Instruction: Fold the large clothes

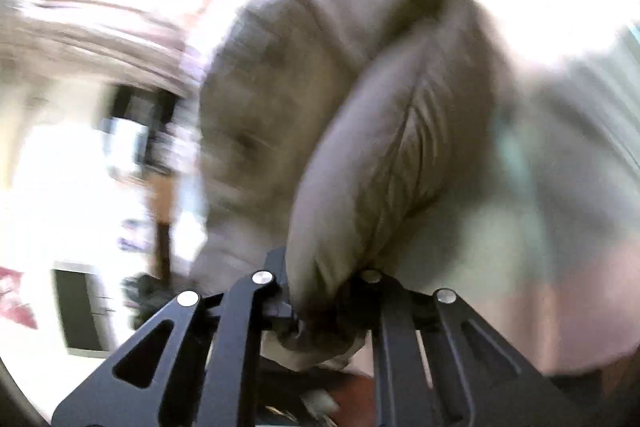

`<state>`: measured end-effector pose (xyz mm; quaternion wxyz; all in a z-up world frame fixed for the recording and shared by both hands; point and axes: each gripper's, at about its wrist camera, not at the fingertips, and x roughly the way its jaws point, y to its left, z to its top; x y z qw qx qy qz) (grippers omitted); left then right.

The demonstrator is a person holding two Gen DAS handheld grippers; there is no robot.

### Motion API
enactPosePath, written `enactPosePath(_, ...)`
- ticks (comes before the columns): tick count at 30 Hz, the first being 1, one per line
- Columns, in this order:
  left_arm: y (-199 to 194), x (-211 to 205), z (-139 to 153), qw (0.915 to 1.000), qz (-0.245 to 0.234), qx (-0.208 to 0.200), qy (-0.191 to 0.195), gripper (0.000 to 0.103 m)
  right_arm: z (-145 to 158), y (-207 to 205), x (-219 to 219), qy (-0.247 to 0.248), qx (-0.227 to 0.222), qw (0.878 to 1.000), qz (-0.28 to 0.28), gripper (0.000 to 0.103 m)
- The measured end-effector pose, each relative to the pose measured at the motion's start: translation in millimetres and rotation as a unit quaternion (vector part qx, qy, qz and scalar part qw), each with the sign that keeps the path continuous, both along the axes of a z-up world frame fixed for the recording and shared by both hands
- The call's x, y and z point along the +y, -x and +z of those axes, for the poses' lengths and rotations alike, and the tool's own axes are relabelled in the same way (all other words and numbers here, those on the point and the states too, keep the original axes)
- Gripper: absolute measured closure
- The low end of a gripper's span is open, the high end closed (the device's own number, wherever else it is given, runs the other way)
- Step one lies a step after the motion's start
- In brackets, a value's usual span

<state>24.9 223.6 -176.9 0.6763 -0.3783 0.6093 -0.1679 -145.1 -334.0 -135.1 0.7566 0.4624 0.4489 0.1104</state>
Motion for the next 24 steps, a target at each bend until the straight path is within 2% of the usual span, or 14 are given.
enactPosePath(3, -33.7, 1.5, 36.7, 0.9971, 0.039, -0.044, 0.049, 0.093, 34.0, -28.2, -15.0, -0.031, -0.074, 0.996, -0.027, 0.091)
enactPosePath(4, -47.3, 0.4, 49.6, 0.9960, 0.049, -0.058, 0.047, 0.093, 39.7, -40.6, -14.2, -0.031, -0.085, 0.995, -0.037, 0.091)
enactPosePath(5, -67.3, -0.4, 67.8, 0.9954, 0.059, -0.072, 0.024, 0.093, 45.8, -60.1, -25.0, -0.038, -0.093, 0.993, -0.058, 0.091)
enactPosePath(7, -101.3, -2.4, 89.9, 0.9931, 0.076, -0.089, 0.004, 0.093, 52.7, -104.9, -35.7, -0.065, -0.098, 0.988, -0.098, 0.091)
enactPosePath(8, -121.5, -3.1, 97.5, 0.9919, 0.087, -0.093, 0.003, 0.093, 51.5, -101.5, -48.5, -0.064, -0.104, 0.986, -0.110, 0.091)
enactPosePath(11, -166.3, -10.2, 101.4, 0.9896, 0.112, -0.091, -0.007, 0.093, 55.4, -152.0, -63.9, -0.047, -0.124, 0.981, -0.143, 0.091)
enactPosePath(14, -223.4, 6.9, 83.9, 0.9850, 0.153, -0.077, 0.021, 0.092, 45.0, -201.9, -87.1, -0.053, -0.125, 0.976, -0.168, 0.091)
enactPosePath(17, -281.4, -2.6, 38.4, 0.9832, 0.176, -0.030, 0.039, 0.092, 9.9, -246.6, -105.9, -0.084, -0.108, 0.972, -0.193, 0.089)
enactPosePath(20, -329.9, -20.6, -20.7, 0.9853, 0.169, 0.019, 0.019, 0.092, -39.9, -296.3, -119.5, -0.110, -0.088, 0.968, -0.207, 0.086)
enactPosePath(22, -352.9, -32.9, -45.1, 0.9871, 0.156, 0.020, 0.028, 0.089, -77.7, -318.9, -123.9, -0.109, -0.063, 0.969, -0.210, 0.086)
enactPosePath(24, -361.9, -40.5, -55.1, 0.9891, 0.143, -0.005, 0.032, 0.089, -112.1, -335.4, -128.3, -0.127, -0.060, 0.967, -0.214, 0.086)
